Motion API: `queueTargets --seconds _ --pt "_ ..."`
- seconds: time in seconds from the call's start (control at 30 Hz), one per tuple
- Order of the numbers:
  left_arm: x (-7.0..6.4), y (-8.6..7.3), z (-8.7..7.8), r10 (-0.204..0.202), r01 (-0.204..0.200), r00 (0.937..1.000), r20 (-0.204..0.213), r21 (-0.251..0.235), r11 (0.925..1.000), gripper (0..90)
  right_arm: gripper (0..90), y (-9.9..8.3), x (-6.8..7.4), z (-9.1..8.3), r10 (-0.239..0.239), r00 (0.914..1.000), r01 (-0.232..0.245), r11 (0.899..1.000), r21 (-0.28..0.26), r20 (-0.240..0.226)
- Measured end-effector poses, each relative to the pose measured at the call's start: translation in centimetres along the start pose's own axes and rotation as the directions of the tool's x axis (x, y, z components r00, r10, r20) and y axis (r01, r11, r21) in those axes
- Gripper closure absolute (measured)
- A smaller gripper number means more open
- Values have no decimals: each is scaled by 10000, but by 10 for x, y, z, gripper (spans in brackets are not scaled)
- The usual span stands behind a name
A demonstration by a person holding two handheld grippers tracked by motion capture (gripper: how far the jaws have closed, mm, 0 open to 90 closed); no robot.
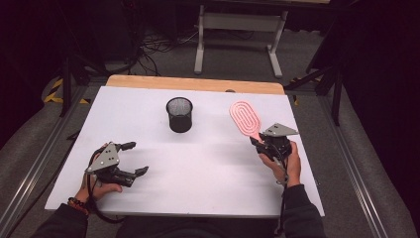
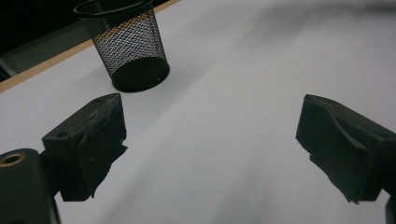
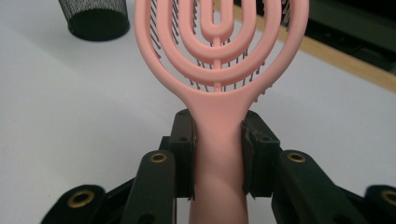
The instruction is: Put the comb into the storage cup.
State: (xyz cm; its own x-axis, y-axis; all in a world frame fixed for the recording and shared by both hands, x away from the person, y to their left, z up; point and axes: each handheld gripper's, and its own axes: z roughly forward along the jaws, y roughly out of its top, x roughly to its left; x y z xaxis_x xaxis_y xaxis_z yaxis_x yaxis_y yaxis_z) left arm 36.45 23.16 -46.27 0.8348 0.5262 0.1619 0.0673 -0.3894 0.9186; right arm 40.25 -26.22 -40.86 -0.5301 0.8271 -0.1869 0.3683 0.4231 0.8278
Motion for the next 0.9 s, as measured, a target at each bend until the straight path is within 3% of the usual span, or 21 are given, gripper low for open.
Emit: queueTargets --seconds 0.07,0.2,0.37,0.47,0.53,0.67,0.9 --pt "1 1 -1 -72 72 10000 60 -84 9999 96 690 2 4 -3 -157 9995 166 9993 -327 288" --pt "3 4 -3 -228 230 9997 81 -280 9993 97 690 4 11 -9 -108 9992 151 9939 -1090 395" --pt "5 13 -1 -218 219 9998 28 -419 9989 101 690 7 21 -10 -261 9989 315 9886 -1469 386" --pt "6 22 1 -122 122 9999 4 -486 9987 100 690 9 28 -11 -262 9995 292 9852 -1692 196" --pt "7 25 1 -174 178 9998 67 -578 9982 96 691 10 31 -12 19 9995 -78 9808 -1951 -306" --pt "7 35 3 -241 253 9996 159 -811 9964 96 691 14 41 -14 -61 9992 -31 9737 -2276 -399" --pt "5 54 15 -365 458 9964 759 -1253 9911 96 691 17 56 -15 -106 9983 -57 9613 -2753 -576"
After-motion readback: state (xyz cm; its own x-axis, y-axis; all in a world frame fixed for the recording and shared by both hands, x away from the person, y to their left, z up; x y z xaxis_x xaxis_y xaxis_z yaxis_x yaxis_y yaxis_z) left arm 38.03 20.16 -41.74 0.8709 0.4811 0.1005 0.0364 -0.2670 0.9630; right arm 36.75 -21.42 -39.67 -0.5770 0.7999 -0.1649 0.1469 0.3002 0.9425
